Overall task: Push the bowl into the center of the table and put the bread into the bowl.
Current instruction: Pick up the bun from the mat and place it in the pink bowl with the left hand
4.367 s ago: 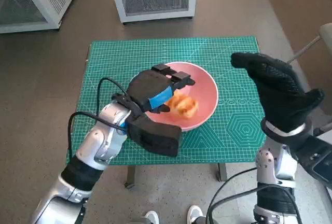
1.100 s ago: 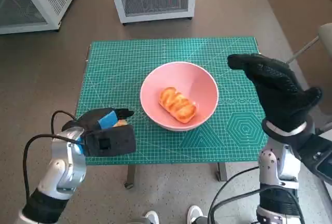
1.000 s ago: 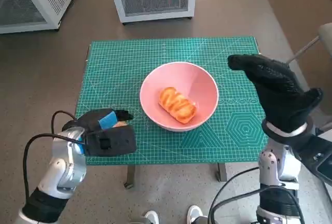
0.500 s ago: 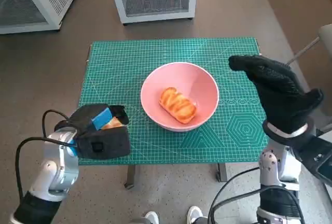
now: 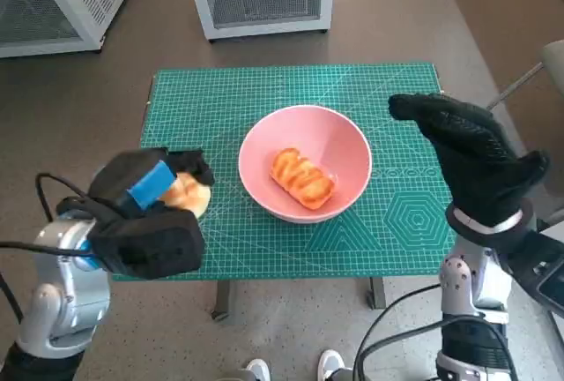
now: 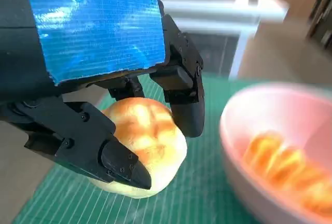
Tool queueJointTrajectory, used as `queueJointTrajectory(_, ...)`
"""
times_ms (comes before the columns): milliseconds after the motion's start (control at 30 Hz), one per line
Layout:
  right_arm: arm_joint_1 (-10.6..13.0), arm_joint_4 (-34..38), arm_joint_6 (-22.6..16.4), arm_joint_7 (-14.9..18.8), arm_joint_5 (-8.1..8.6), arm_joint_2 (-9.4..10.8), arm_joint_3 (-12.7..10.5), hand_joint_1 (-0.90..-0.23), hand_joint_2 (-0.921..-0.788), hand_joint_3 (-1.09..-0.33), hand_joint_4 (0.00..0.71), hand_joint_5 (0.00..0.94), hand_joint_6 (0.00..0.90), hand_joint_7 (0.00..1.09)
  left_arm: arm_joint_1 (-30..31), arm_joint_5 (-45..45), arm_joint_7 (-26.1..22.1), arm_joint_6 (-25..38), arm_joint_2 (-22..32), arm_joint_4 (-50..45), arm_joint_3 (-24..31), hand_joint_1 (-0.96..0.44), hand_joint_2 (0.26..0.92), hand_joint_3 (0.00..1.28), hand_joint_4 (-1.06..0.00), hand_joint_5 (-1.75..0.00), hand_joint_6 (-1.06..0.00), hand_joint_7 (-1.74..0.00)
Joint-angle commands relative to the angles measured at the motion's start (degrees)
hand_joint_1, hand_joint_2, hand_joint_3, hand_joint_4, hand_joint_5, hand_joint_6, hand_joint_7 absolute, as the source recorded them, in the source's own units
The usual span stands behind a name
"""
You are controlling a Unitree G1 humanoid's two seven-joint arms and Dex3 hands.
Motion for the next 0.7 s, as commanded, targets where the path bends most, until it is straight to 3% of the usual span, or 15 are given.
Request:
queueJointTrajectory(33, 1.2, 0.6, 0.5, -0.1, -0.38, 0.1, 0.2, -0.5, -0.921, -0.512, 0.355, 0.0, 0.073, 0.58, -2.7, -0.2, -0.8, 1.0, -0.2, -3.8, 0.6, 0.0, 0.888, 0.03, -0.81, -1.02, -0.73, -1.08)
queueJointTrajectory(367, 1.0, 1.3, 0.2, -0.2, -0.44, 0.4, 0.3, -0.497, -0.921, -0.512, 0.359, 0.002, 0.074, 0.58, -11.3, 0.9, -0.9, -0.2, -3.6, -4.2, -4.9, 0.0, 0.889, 0.03, -0.82, -1.0, -0.72, -1.1)
queueJointTrajectory(700, 1.5, 0.7, 0.3, -1.0, -0.86, 0.7, 0.6, -0.496, -0.921, -0.512, 0.362, 0.003, 0.076, 0.58, -21.3, 0.2, -0.1, -6.0, -8.2, 5.6, -11.9, 0.0, 0.9, 0.03, -0.8, -1.04, -0.69, -1.11)
